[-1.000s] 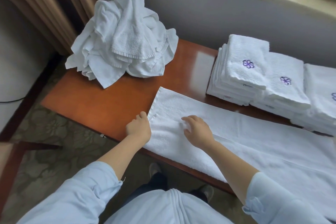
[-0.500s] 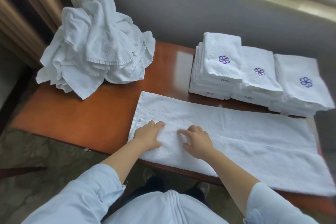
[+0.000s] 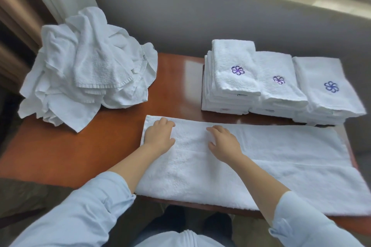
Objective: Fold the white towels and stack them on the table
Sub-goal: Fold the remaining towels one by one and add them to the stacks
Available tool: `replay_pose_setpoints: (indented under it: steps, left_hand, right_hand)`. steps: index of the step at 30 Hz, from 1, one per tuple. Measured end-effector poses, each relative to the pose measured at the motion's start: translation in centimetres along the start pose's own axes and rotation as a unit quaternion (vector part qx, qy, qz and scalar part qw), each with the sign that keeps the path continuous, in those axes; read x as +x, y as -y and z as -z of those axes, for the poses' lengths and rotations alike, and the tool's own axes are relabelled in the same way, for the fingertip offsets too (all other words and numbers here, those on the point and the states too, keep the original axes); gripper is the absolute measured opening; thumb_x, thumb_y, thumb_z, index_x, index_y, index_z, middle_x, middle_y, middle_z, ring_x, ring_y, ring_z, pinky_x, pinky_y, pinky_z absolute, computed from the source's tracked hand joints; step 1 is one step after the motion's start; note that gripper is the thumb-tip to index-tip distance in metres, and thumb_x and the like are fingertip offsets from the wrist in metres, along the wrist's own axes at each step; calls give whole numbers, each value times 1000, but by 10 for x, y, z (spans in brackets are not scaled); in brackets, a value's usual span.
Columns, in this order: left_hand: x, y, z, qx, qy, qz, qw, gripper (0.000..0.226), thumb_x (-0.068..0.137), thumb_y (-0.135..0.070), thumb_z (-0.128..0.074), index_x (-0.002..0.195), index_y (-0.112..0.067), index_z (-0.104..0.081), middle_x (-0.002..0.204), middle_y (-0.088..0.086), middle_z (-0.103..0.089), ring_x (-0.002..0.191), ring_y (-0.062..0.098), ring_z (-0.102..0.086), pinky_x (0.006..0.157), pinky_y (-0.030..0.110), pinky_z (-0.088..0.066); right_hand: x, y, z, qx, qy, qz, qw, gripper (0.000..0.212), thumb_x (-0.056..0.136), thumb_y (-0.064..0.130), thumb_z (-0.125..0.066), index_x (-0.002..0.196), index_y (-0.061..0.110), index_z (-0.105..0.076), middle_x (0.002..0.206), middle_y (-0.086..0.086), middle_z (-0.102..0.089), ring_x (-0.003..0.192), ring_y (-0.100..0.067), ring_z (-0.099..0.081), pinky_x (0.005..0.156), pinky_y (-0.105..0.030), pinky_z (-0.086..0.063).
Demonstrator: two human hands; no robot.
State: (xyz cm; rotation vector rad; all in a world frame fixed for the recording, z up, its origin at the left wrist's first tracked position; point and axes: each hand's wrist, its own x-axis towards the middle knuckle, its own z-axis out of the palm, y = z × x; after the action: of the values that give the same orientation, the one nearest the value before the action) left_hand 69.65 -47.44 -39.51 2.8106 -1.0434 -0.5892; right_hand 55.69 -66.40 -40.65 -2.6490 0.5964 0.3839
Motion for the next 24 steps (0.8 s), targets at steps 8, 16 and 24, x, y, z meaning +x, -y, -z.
replay_pose_setpoints:
  steps: [8,16,24]
  left_hand:
    - [41,8,-7,79,20,-42,996,74,87,-38,-69,149,-22,-31,145,2,-39,137,22,-35,118,36,-21]
    - [41,2,-3,109,2,-41,993,33,86,-40,-68,114,-26,-56,110,-5,-57,100,16,-56,87,29,-36]
    - [21,4,15,25,-37,-63,997,10,90,-18,-56,87,-26,-52,89,-6,-62,75,20,-56,65,31,-31]
  right_hand:
    - [39,-12,6,-53,29,-12,998,68,89,18,-56,152,26,-32,150,-2,-33,140,-24,-29,120,-42,-15]
    - [47,-20,27,-66,109,-49,991,49,80,36,-70,121,23,-46,111,0,-47,86,-22,-49,71,-30,-34]
    - [11,-26,37,-67,24,-34,997,37,77,15,-55,112,26,-59,107,4,-62,105,-23,-57,87,-33,-34]
